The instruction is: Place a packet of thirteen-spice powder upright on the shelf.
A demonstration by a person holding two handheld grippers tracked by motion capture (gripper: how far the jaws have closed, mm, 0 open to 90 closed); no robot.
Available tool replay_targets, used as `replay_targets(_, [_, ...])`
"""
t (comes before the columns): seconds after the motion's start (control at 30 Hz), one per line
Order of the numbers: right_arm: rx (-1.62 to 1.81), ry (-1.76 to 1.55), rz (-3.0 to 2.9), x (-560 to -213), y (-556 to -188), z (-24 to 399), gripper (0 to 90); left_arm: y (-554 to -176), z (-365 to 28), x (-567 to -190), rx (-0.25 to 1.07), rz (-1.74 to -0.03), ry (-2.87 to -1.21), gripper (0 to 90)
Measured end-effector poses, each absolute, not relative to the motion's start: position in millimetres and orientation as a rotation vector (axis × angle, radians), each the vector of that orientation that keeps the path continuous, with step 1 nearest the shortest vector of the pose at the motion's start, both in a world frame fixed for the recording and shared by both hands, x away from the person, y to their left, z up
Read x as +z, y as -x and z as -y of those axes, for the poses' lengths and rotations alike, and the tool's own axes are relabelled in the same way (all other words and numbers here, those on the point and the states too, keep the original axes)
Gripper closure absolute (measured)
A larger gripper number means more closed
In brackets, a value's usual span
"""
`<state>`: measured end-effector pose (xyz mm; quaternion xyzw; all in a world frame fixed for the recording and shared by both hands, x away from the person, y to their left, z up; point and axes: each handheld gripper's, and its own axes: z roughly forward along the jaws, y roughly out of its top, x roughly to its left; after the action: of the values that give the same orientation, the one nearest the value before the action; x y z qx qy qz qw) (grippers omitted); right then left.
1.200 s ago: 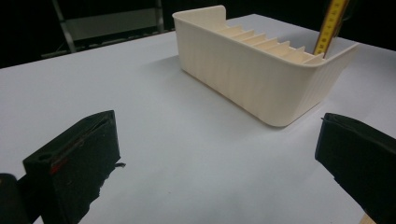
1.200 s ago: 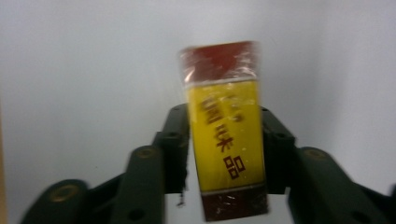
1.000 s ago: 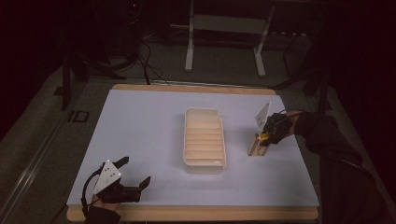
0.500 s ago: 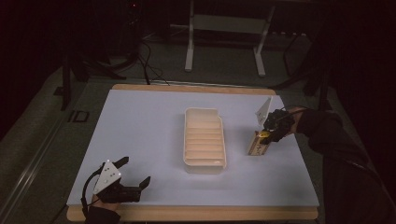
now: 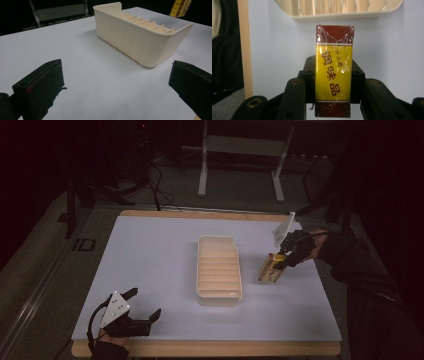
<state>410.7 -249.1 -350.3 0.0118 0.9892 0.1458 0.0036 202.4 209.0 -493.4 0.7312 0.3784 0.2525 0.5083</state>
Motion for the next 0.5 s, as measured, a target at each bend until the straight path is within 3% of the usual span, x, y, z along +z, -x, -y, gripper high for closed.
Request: replay_targets(0.5, [0.739, 0.065, -2.991, -318.5, -389.5, 215.2, 67.5, -202.2, -208.9, -493.3, 0.608, -0.911, -1.759, 0.0])
